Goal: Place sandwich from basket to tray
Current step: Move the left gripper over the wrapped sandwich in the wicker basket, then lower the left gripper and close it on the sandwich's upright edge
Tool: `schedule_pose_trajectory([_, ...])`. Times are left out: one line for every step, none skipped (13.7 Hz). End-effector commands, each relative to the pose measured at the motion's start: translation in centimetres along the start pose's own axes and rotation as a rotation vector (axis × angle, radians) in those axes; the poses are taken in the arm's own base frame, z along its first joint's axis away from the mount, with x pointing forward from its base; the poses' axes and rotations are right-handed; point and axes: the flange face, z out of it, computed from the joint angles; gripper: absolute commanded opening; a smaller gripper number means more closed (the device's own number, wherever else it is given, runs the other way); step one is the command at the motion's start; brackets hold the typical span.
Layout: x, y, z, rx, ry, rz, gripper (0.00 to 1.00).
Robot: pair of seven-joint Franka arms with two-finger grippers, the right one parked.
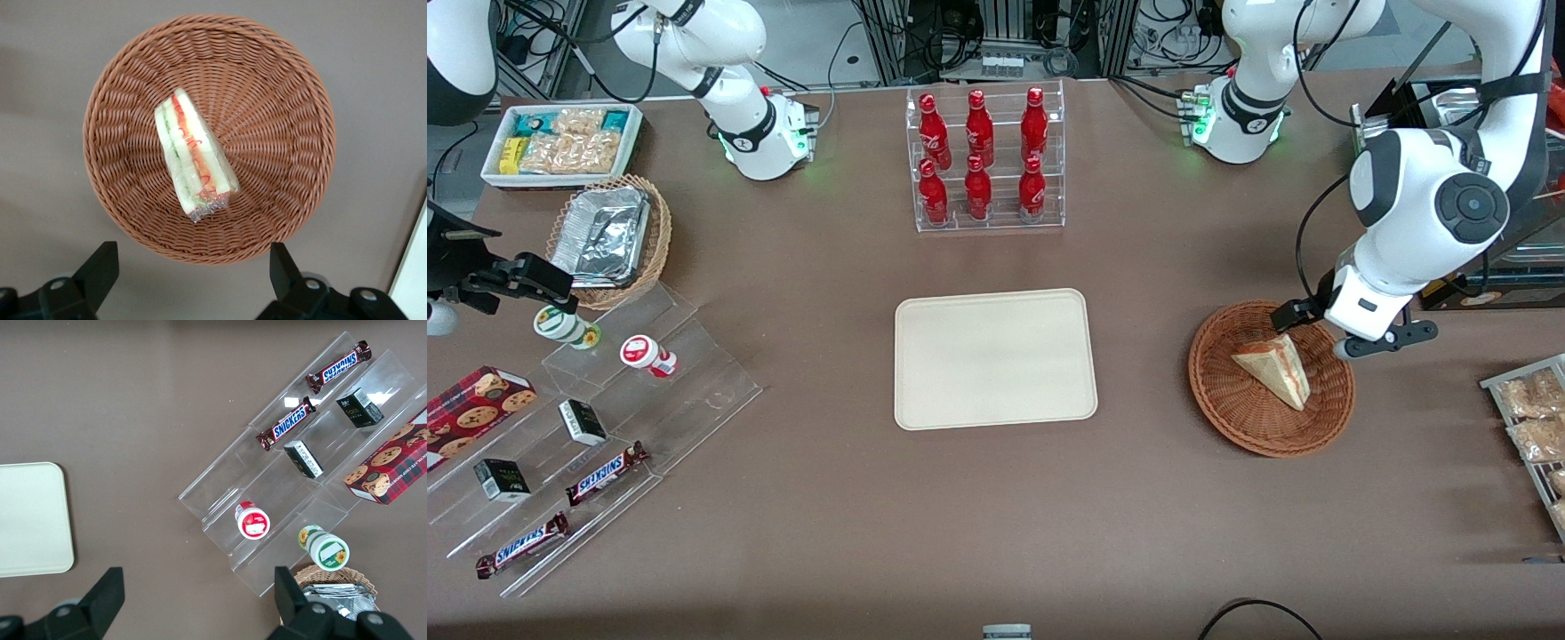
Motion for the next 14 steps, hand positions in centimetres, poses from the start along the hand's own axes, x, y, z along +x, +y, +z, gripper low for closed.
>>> schedule_pose_trajectory([-0.2,0.0,0.4,-0.03,0.043,-0.144,1.0])
schedule_pose_trajectory([-0.1,0.1,0.7,-0.042,0.061,-0.203,1.0])
schedule_pose_trajectory([0.0,0.2,1.3,-0.048,0.07,-0.246,1.0])
schedule_pose_trajectory([-0.1,0.3,1.9,-0.048,0.07,-0.281,1.0])
schedule_pose_trajectory([-0.1,0.3,2.2,-0.051,0.074,-0.295,1.0])
schedule_pose_trajectory([-0.1,0.2,2.5,-0.055,0.077,-0.315,1.0])
schedule_pose_trajectory([-0.1,0.2,2.7,-0.057,0.079,-0.358,1.0])
schedule_pose_trajectory([0.1,0.3,3.2,-0.061,0.082,-0.396,1.0])
schedule_pose_trajectory([0.2,0.3,3.7,-0.059,0.078,-0.421,1.0])
schedule_pose_trajectory([0.3,0.3,4.6,-0.053,0.065,-0.453,1.0])
schedule_pose_trajectory([0.4,0.4,5.4,-0.049,0.059,-0.475,1.0])
schedule_pose_trajectory([0.4,0.4,5.9,-0.044,0.053,-0.479,1.0])
schedule_pose_trajectory([0.4,0.4,6.4,-0.034,0.047,-0.474,1.0])
schedule_pose_trajectory([0.4,0.3,6.8,-0.028,0.041,-0.471,1.0])
